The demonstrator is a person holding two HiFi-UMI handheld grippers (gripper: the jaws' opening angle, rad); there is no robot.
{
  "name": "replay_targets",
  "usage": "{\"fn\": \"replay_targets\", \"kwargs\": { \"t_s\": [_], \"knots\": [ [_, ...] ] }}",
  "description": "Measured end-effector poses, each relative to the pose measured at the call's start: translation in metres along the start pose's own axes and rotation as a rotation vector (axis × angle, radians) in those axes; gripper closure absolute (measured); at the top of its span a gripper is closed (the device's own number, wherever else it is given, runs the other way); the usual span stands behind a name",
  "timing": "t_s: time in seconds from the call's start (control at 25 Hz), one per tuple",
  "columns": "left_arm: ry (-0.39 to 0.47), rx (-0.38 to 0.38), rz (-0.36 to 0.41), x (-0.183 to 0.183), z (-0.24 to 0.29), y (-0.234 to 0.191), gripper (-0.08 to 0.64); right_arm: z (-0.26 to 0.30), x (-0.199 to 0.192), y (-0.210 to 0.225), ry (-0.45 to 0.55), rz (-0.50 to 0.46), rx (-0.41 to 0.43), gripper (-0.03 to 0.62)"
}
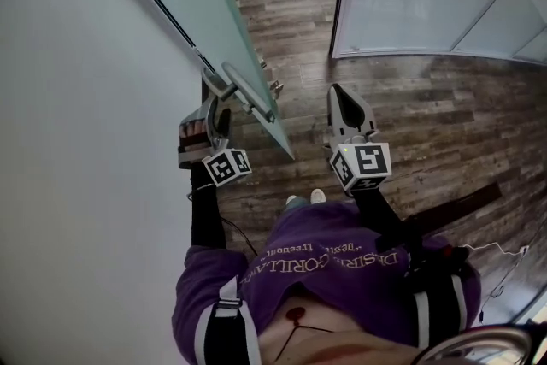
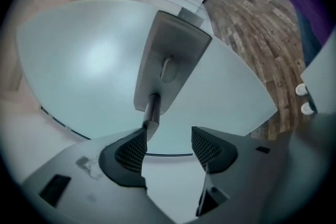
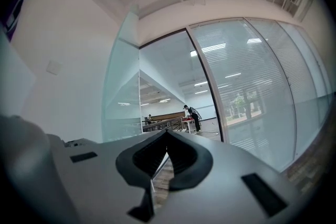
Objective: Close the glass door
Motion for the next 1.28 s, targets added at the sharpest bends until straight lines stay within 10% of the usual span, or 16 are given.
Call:
{"fn": "replay_targets", "kwargs": {
  "t_s": [0.4,0.64,1.28],
  "knots": [
    [0.105,0.018,0.177,0.017,0.021,-0.028,0.314,0.005,0.012,-0.016,0.036,0.020,-0.071,0.595],
    [0.130,-0.010,0.053,0.020,0.029,-0.032,0.456,-0.006,0.005,-0.015,0.020,0.010,-0.128,0.595],
    [0.104,-0.062,0.019,0.040,0.045,-0.044,0.457,-0.024,0.002,-0.038,-0.001,-0.018,-0.162,0.595]
  ]
}}
Point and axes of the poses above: the fingertips, and each gripper's own axes: z forward along the fingers, y to its right, x out of its top, the point moved 8 cm from there along -z, backward along the fingers, and after that the axes turned 10 degrees about -x, right-handed, at the moved point
